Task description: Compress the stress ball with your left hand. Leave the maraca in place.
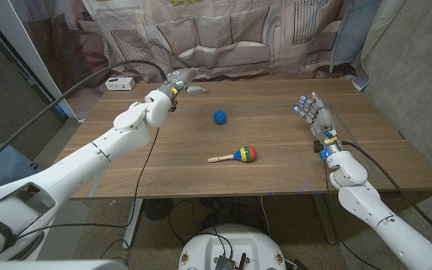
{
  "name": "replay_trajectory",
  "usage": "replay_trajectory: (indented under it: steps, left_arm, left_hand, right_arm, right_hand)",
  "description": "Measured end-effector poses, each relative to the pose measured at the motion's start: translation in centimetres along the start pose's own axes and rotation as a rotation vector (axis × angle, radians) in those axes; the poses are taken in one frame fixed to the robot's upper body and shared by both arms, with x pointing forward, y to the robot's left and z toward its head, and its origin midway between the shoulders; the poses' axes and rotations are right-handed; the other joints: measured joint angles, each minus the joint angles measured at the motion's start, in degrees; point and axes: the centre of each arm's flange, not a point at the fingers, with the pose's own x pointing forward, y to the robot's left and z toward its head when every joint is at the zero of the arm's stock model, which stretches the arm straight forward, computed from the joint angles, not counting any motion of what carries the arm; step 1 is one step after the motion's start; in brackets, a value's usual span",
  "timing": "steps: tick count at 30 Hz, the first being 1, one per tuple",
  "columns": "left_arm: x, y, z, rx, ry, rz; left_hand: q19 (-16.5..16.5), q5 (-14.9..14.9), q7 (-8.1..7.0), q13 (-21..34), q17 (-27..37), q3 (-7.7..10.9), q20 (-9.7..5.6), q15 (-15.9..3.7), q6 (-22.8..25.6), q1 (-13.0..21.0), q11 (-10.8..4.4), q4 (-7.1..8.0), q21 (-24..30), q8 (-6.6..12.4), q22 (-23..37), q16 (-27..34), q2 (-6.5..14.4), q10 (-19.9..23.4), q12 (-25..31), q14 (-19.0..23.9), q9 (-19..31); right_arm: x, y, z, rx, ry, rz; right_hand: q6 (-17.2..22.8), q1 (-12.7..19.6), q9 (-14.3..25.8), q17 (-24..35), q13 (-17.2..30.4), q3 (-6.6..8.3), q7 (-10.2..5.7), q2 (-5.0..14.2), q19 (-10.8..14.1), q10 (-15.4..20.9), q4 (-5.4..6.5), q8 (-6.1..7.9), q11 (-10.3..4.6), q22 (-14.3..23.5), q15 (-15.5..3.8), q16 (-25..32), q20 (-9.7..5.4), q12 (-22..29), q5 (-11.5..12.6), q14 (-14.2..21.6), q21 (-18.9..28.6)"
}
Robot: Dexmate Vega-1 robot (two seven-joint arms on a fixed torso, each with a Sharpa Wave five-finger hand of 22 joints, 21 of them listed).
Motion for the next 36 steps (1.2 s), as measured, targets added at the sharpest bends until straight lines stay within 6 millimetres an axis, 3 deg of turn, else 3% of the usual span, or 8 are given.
replay_trajectory:
  steps: [5,9,25,33,36]
  left_arm:
    - [0.5,0.3,0.6,0.039,-0.015,-0.018]
    - [0.9,0.6,1.0,0.067,-0.023,-0.039]
    - [2.4,0.2,2.1,0.158,-0.022,-0.124]
    - [3.0,-0.3,2.9,0.172,-0.038,-0.166]
    - [3.2,-0.5,3.4,0.176,-0.044,-0.186]
  left_hand:
    - [2.9,0.3,-0.49,0.3,0.0,1.30,0.04,-0.28,0.1,5.0,-0.19,0.17,0.0,0.00,0.0,0.0,-0.7,0.2,0.0,0.3,0.0]
    - [5.4,0.3,0.48,0.3,0.0,1.53,0.40,-0.11,1.1,7.4,0.65,0.40,0.4,0.00,0.0,0.0,-1.1,1.1,0.0,0.7,0.3]
    - [5.8,-0.1,0.74,0.3,0.0,1.09,1.16,0.20,1.3,8.1,0.99,1.29,0.2,0.00,0.0,0.0,-1.2,0.9,0.0,1.0,0.3]
    - [6.3,-0.2,0.74,0.5,0.0,0.86,1.27,0.80,1.3,8.1,1.88,1.52,0.2,0.00,0.0,0.0,-1.2,1.2,0.0,1.6,0.3]
    - [7.5,-0.2,0.20,0.8,0.1,0.44,1.38,0.58,1.9,8.1,1.05,1.93,0.2,0.00,0.2,0.0,-1.2,2.0,0.3,2.3,0.3]
  right_arm:
    - [-0.2,0.2,0.0,0.001,-0.002,-0.005]
    - [-0.3,0.3,-0.1,0.002,-0.003,-0.009]
    - [-0.8,0.3,-0.2,0.006,-0.006,-0.023]
    - [-0.9,0.3,-0.3,0.007,-0.005,-0.027]
    - [-0.9,0.2,-0.3,0.007,-0.004,-0.028]
  right_hand:
    - [0.0,0.0,0.0,0.0,0.0,0.00,0.00,0.00,0.0,0.0,0.00,0.00,0.00,0.0,0.00,0.0,0.00,0.0,0.0,0.0,0.0]
    - [0.0,0.0,0.0,0.0,0.0,0.00,0.00,0.00,-0.3,0.0,0.00,0.00,0.00,0.0,0.00,0.0,0.31,0.0,0.0,0.0,0.0]
    - [0.0,0.3,0.0,0.0,0.0,0.00,0.00,0.31,-0.3,0.0,0.00,-0.36,0.00,0.0,0.00,0.0,0.30,0.0,0.0,0.0,-0.2]
    - [0.0,0.5,0.3,0.0,0.0,0.17,0.00,0.53,-0.3,0.0,-0.16,-0.36,0.00,0.0,0.00,0.0,0.30,0.0,0.0,0.0,-0.2]
    - [0.0,0.5,0.3,0.0,0.0,0.17,0.01,0.54,-0.3,0.0,-0.16,-0.36,0.00,0.0,0.00,0.0,0.30,0.0,0.0,0.0,-0.2]
